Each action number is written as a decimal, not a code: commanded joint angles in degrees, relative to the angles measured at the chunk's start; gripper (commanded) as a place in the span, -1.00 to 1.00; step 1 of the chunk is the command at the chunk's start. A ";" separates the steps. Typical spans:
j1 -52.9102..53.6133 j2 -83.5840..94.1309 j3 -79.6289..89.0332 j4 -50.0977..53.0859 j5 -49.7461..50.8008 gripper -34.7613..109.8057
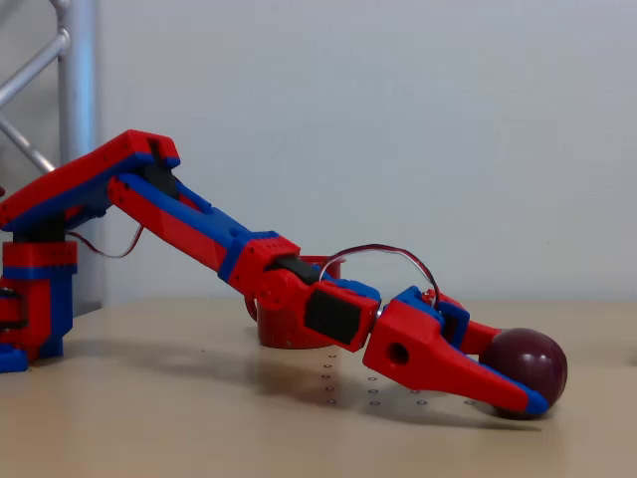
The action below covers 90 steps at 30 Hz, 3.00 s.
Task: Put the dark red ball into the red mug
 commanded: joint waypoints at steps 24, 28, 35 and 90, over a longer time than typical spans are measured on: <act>-2.64 6.06 -6.33 3.25 1.32 -0.14; -3.08 9.84 -6.33 9.14 5.45 -0.15; -4.39 19.51 -5.45 25.22 13.10 -0.17; -36.30 86.04 41.84 87.28 43.15 -0.26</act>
